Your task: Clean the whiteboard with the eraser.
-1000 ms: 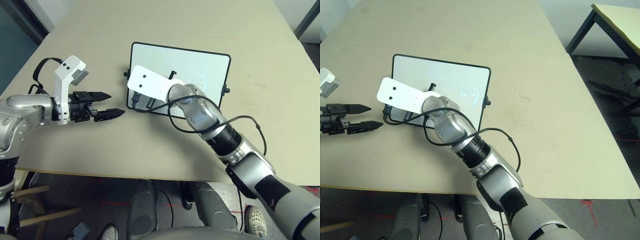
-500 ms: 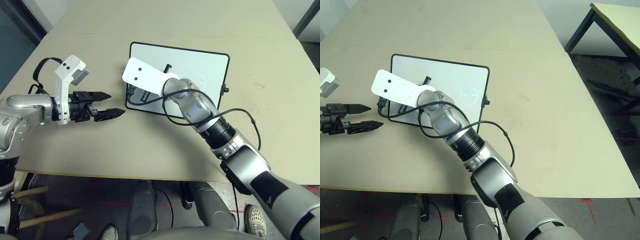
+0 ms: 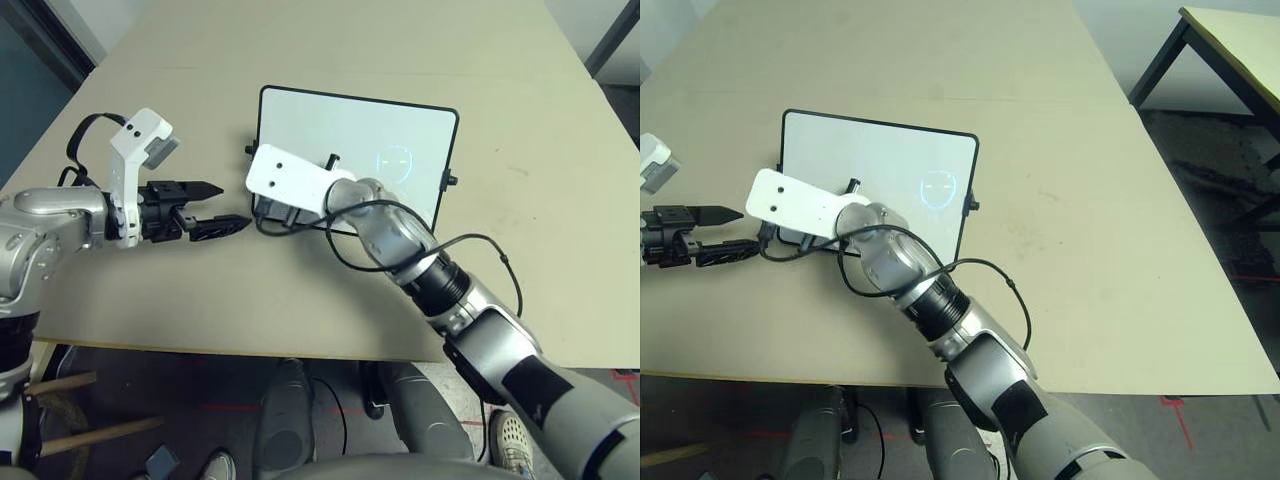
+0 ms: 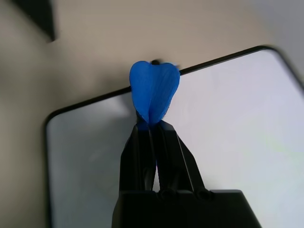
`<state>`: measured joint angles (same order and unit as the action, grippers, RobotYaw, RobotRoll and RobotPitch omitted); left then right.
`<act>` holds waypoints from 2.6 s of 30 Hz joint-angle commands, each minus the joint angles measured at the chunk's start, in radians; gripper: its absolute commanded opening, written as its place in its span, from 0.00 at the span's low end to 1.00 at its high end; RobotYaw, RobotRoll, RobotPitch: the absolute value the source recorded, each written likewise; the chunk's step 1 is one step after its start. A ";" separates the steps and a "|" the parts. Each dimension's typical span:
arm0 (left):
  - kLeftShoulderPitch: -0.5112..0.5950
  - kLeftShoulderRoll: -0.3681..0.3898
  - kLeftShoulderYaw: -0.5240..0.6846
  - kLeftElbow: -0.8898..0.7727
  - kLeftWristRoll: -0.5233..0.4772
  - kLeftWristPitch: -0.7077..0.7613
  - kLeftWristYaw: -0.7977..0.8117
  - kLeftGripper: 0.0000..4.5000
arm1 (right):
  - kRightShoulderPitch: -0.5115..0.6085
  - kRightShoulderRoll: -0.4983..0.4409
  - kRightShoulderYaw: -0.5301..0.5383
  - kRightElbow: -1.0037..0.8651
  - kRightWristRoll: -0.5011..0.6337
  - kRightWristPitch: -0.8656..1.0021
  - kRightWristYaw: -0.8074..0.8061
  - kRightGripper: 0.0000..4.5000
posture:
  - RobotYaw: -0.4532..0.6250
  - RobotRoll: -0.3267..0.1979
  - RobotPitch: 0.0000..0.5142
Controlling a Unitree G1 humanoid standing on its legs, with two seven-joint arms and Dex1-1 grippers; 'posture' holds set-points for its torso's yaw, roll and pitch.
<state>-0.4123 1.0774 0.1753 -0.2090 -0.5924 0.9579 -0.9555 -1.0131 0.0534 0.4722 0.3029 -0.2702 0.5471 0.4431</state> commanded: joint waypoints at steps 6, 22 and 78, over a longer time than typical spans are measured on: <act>0.019 -0.001 0.000 -0.010 0.000 0.003 0.004 1.00 | 0.050 0.003 -0.003 0.029 -0.006 -0.027 -0.008 0.00 | 0.40 0.62 0.39; -0.004 -0.002 -0.018 0.011 0.008 -0.009 -0.003 1.00 | -0.002 0.004 -0.057 0.066 0.005 -0.030 -0.036 0.00 | 0.39 0.62 0.39; -0.114 -0.482 0.204 0.630 0.264 -0.845 0.514 1.00 | 0.306 -0.452 -0.598 -0.303 0.327 0.850 -0.126 0.00 | 0.37 0.62 0.22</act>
<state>-0.5389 0.5994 0.3863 0.4353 -0.3384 0.0985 -0.4467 -0.7260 -0.4001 -0.1335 -0.0250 0.0420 1.4071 0.3242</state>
